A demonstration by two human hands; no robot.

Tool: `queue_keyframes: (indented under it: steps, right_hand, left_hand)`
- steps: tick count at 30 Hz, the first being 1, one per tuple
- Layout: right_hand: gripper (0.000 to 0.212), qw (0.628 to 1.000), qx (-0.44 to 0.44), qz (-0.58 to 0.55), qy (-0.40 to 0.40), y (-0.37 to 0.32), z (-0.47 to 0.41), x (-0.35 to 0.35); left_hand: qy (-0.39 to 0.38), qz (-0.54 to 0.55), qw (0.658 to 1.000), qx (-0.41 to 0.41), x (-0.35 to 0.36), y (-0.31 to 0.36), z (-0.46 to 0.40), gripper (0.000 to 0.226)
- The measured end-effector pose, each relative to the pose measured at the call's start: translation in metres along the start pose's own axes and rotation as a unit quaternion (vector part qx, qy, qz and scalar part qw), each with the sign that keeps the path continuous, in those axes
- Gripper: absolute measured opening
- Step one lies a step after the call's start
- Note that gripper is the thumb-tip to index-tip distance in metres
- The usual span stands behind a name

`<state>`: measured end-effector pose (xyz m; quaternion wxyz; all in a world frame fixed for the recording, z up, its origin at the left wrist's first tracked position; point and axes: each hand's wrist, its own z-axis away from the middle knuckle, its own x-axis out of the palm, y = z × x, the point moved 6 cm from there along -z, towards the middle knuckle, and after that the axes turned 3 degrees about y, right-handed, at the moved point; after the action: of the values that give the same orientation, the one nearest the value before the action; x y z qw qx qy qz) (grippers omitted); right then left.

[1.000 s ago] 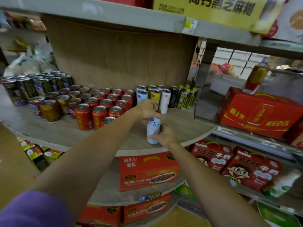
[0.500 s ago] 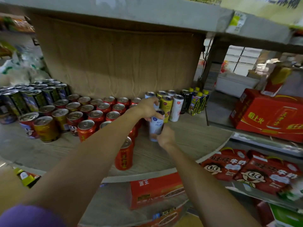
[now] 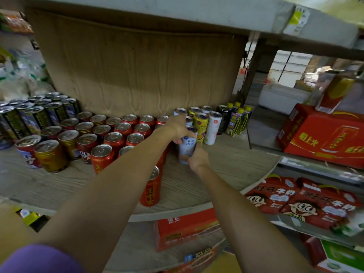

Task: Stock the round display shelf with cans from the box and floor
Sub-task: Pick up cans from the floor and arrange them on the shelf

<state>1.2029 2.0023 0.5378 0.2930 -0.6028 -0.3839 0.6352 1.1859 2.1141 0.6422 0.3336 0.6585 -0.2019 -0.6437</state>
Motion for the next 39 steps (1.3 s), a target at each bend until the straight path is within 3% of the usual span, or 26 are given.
queue_keyframes:
  steps: [2, 4, 6, 9, 13, 15, 18, 23, 27, 32, 39]
  right_hand:
    - [0.072, 1.000, 0.004, -0.009, -0.014, 0.004, 0.004, -0.002]
    - [0.071, 1.000, 0.002, 0.000, -0.010, 0.007, 0.009, -0.011]
    - [0.061, 0.999, -0.006, 0.018, 0.025, 0.013, 0.014, -0.031]
    - [0.036, 0.997, -0.024, 0.034, 0.058, 0.028, 0.025, -0.070]
    - [0.017, 0.996, -0.010, 0.022, 0.086, 0.078, 0.044, -0.136]
    - [0.009, 0.994, 0.010, 0.017, 0.107, 0.116, 0.055, -0.167]
    - [0.013, 0.990, 0.073, 0.038, 0.115, 0.179, 0.085, -0.206]
    - [0.022, 0.980, 0.173, 0.066, 0.072, 0.301, 0.147, -0.235]
    - [0.027, 0.968, 0.242, 0.064, 0.038, 0.409, 0.205, -0.209]
    - [0.035, 0.951, 0.308, 0.005, 0.004, 0.518, 0.281, -0.161]
    - [0.034, 0.931, 0.357, 0.035, -0.066, 0.648, 0.355, -0.075]
  left_hand:
    - [0.029, -0.067, 0.997, 0.021, -0.001, 0.006, 0.004, 0.051]
    - [0.097, -0.214, 0.970, 0.069, -0.004, 0.019, 0.010, 0.054]
    - [0.149, -0.308, 0.934, 0.103, 0.001, 0.035, 0.020, 0.056]
    - [0.158, -0.332, 0.920, 0.134, 0.023, 0.057, 0.032, 0.038]
    - [0.077, -0.207, 0.959, 0.180, 0.085, 0.086, 0.038, 0.009]
    - [0.012, -0.171, 0.965, 0.196, 0.134, 0.099, 0.041, 0.005]
    - [-0.082, -0.138, 0.970, 0.181, 0.214, 0.108, 0.057, 0.003]
    - [-0.166, -0.112, 0.965, 0.172, 0.347, 0.089, 0.098, 0.005]
    - [-0.234, -0.135, 0.956, 0.113, 0.465, 0.019, 0.130, 0.027]
    - [-0.299, -0.173, 0.939, 0.008, 0.575, -0.082, 0.201, 0.028]
    - [-0.375, -0.163, 0.901, -0.143, 0.692, -0.199, 0.283, 0.034]
